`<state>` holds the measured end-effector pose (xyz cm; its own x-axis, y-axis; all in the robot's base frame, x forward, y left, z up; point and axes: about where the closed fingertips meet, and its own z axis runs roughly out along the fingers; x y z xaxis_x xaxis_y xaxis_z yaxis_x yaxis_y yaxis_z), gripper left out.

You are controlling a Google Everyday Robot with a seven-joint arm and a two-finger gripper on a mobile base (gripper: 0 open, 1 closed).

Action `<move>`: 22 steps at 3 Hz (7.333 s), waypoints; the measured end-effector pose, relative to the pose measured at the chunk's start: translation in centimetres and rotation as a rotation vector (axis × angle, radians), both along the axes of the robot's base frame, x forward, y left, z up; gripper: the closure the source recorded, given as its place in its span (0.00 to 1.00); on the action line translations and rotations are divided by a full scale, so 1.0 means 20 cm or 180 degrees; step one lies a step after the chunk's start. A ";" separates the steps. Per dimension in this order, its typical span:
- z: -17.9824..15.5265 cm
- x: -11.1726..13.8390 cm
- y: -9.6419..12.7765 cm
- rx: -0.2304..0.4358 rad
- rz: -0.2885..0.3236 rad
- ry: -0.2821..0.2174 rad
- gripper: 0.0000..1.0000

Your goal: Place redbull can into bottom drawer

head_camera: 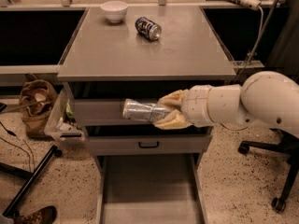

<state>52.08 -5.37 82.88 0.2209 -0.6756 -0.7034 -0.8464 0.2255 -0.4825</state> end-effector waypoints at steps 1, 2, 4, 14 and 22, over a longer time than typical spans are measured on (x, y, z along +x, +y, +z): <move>-0.05 -0.04 0.04 0.0030 0.0012 0.0065 1.00; -0.37 -0.07 0.15 0.0060 0.0009 0.0297 1.00; -1.11 -0.05 0.41 -0.0086 -0.0047 0.0755 1.00; -2.92 -0.20 0.43 0.0466 -0.0906 0.2266 1.00; -3.48 -0.09 0.29 0.0374 -0.1609 0.2580 0.12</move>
Offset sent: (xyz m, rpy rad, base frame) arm -0.0214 0.0614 -0.1964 0.0316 0.1914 -0.0591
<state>50.32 0.37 13.36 -0.6600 -0.4731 -0.5836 -0.7022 0.6646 0.2553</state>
